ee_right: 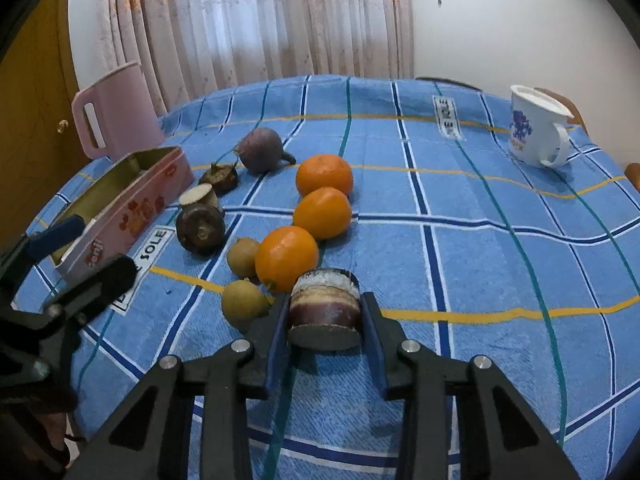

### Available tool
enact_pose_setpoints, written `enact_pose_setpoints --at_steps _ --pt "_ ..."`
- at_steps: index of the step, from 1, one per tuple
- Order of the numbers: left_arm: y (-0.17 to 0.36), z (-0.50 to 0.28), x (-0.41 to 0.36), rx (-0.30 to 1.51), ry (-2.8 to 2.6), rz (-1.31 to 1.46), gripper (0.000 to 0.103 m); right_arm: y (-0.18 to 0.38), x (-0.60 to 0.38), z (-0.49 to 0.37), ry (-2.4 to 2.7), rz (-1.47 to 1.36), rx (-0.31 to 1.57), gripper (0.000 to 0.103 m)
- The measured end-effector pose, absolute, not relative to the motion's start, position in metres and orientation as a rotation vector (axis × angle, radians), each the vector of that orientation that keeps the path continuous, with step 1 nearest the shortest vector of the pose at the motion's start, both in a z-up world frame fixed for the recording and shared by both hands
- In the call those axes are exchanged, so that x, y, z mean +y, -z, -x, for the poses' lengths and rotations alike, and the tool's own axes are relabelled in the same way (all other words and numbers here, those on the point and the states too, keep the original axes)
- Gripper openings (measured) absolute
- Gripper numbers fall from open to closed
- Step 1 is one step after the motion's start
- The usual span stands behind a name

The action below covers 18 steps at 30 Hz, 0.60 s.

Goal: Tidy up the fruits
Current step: 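Grasp the brown cut taro chunk with the right tool, then grasp the small brown kiwi with the left tool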

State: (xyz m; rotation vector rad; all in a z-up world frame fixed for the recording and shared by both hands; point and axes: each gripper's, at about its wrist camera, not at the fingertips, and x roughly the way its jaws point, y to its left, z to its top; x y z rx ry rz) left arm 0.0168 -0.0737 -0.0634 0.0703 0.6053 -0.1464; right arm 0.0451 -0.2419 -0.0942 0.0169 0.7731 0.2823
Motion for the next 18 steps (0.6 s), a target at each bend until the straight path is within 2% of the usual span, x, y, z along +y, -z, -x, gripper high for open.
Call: enact_pose_setpoints --at_steps 4,9,13,16,18 --pt "0.064 -0.019 -0.087 0.620 0.174 -0.076 0.099 0.092 -0.246 -0.040 -0.261 -0.008 0.750 0.036" --pt "0.072 -0.026 -0.108 0.663 0.229 -0.082 0.086 0.086 -0.274 -0.034 -0.195 -0.028 0.718 0.036" --pt "0.078 -0.028 -0.130 0.701 0.285 -0.096 0.083 0.084 -0.295 -0.032 -0.158 -0.060 0.700 0.037" --pt "0.080 -0.035 -0.143 0.739 0.321 -0.107 0.071 0.085 -0.301 -0.031 -0.153 -0.074 0.692 0.037" --pt "0.082 -0.039 -0.146 0.759 0.334 -0.105 0.056 0.085 -0.302 -0.030 -0.160 -0.077 0.684 0.037"
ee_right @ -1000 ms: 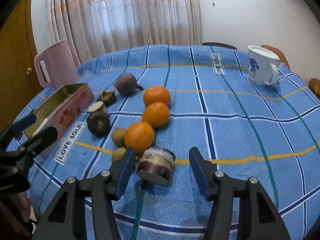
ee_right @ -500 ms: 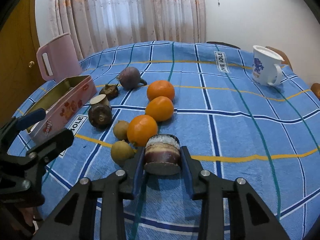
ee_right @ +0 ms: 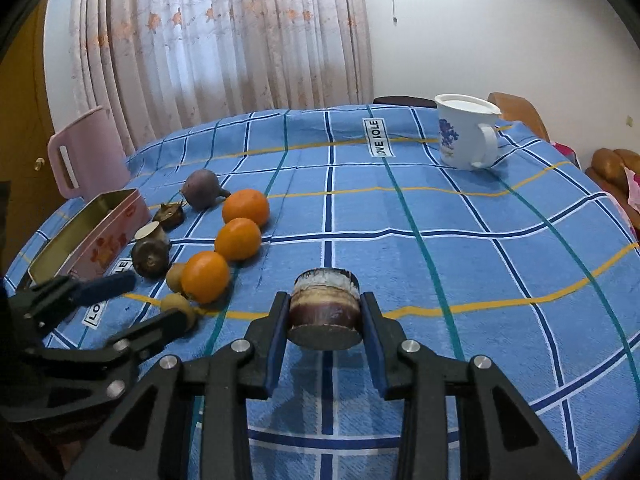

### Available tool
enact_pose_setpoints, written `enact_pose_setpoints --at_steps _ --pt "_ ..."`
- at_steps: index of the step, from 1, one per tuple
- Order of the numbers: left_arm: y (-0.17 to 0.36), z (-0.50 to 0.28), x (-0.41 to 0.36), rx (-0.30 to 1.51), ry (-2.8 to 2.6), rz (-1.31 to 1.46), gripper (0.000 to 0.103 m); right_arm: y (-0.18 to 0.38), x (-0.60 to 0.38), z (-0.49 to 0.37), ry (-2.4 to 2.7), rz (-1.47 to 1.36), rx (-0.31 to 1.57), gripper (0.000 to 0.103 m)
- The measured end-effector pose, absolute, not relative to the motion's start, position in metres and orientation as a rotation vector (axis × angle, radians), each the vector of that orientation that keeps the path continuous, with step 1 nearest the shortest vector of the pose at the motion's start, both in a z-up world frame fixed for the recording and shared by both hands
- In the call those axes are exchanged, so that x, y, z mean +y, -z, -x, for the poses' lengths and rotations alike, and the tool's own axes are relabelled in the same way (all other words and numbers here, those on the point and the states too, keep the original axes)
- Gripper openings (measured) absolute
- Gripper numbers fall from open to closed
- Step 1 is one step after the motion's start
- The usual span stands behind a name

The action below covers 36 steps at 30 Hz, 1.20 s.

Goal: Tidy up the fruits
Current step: 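Grasp the small brown kiwi with the left tool, then carry the kiwi into the tin with the left tool while the right tool carries the taro chunk in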

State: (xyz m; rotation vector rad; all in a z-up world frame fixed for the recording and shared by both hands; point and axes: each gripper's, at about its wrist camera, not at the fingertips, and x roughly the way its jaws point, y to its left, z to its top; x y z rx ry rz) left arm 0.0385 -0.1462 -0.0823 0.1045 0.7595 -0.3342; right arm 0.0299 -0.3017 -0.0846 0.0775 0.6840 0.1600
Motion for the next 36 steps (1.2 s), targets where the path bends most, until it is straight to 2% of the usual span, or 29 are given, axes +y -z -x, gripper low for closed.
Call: enact_pose_setpoints --at_steps 2,4,6,11,24,36 --pt "0.087 -0.044 -0.148 0.797 0.335 -0.105 0.050 0.085 -0.301 -0.028 -0.167 -0.077 0.681 0.037" --pt "0.087 -0.045 -0.150 0.807 0.342 -0.109 0.049 0.086 -0.300 -0.029 -0.166 -0.072 0.681 0.037" --pt "0.091 -0.051 -0.154 0.844 0.339 -0.118 0.027 0.087 -0.299 -0.029 -0.168 -0.067 0.678 0.037" --pt "0.089 -0.047 -0.152 0.838 0.373 -0.106 0.027 0.083 -0.297 -0.025 -0.176 -0.064 0.662 0.037" --pt "0.046 -0.029 -0.101 0.582 0.225 -0.076 0.027 0.060 -0.253 -0.021 -0.274 0.000 0.569 0.037" --pt "0.030 -0.028 -0.056 0.519 0.119 -0.039 0.027 0.034 -0.209 -0.030 -0.378 0.035 0.509 0.037"
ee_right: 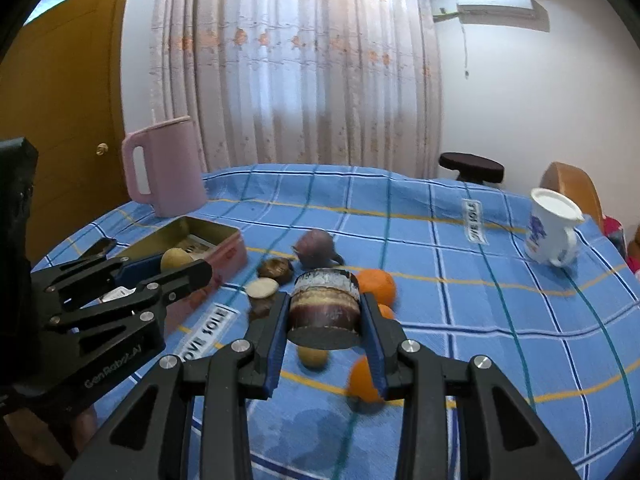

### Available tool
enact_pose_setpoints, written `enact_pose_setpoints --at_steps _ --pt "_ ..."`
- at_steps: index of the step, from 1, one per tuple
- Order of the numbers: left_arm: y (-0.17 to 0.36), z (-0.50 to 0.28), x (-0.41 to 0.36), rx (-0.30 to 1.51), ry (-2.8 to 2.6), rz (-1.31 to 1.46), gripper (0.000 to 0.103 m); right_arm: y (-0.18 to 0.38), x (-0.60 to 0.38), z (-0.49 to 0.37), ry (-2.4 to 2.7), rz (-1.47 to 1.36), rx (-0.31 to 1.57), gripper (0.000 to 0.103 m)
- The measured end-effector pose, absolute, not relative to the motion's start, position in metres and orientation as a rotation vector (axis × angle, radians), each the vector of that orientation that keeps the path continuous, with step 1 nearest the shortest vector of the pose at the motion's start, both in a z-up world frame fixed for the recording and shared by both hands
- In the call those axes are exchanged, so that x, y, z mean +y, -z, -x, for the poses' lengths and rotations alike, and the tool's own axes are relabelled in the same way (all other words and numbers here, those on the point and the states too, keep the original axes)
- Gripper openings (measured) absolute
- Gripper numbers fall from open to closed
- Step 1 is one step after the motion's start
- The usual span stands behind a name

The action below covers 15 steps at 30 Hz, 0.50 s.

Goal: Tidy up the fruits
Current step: 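Carry the kiwi into the tin with the left tool while the right tool carries the taro chunk in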

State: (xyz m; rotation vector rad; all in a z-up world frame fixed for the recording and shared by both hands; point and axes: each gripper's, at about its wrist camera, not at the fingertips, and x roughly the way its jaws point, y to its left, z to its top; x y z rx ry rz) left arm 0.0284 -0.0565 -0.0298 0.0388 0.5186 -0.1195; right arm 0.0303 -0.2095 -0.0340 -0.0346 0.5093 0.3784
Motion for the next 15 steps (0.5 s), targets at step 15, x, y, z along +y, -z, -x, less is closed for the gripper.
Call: enact_pose_setpoints --at_steps 15 --pt "0.025 -0.035 -0.011 0.509 0.026 0.000 0.027 0.007 -0.162 -0.049 -0.489 0.102 0.465 0.037"
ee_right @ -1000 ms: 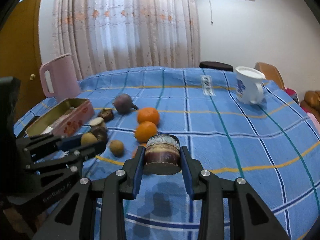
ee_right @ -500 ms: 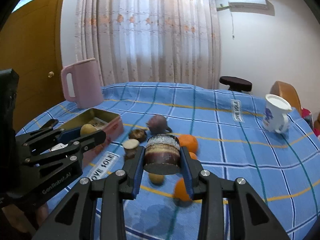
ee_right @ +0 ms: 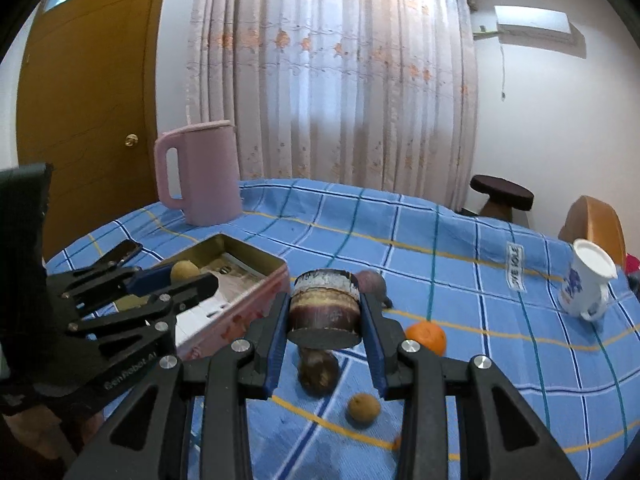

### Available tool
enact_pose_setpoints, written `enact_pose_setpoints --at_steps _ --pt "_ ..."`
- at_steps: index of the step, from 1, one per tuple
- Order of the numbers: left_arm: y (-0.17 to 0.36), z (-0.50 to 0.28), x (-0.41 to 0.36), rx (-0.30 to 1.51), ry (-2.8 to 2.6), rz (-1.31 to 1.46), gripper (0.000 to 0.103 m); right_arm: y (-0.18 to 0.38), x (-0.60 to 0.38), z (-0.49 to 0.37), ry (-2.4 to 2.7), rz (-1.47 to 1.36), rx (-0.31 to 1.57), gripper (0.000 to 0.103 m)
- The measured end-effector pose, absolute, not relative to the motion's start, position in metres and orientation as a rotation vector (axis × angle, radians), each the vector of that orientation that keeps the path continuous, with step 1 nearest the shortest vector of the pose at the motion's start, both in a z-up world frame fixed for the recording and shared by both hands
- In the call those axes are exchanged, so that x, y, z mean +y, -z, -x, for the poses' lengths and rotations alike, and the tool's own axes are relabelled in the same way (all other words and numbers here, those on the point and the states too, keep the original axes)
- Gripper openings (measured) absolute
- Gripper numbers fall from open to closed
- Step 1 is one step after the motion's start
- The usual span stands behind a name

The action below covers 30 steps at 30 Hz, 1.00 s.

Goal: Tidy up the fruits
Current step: 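Carry the kiwi into the tin with the left tool while the right tool carries the taro chunk in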

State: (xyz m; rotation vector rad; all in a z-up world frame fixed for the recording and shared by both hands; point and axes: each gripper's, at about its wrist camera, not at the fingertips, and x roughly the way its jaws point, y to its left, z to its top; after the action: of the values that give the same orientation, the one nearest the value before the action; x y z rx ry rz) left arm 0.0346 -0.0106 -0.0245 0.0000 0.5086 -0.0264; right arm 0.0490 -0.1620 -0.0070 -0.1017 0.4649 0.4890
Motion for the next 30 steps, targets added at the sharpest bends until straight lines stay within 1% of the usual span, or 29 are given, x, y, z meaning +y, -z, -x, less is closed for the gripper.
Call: enact_pose_setpoints --at_steps 7,13,21,30 --pt "0.024 -0.039 0.007 0.514 -0.013 0.004 0.027 -0.005 -0.138 -0.060 -0.549 0.116 0.454 0.037" --pt "0.028 -0.045 0.037 0.535 -0.074 0.025 0.027 -0.001 -0.104 -0.073 -0.646 0.102 0.485 0.037" --pt "0.041 -0.050 0.083 0.579 -0.165 0.061 0.027 0.029 -0.051 -0.081 -0.741 0.138 0.558 0.037" --pt "0.056 -0.056 0.099 0.621 -0.186 0.083 0.027 0.053 -0.023 -0.087 -0.769 0.189 0.624 0.037"
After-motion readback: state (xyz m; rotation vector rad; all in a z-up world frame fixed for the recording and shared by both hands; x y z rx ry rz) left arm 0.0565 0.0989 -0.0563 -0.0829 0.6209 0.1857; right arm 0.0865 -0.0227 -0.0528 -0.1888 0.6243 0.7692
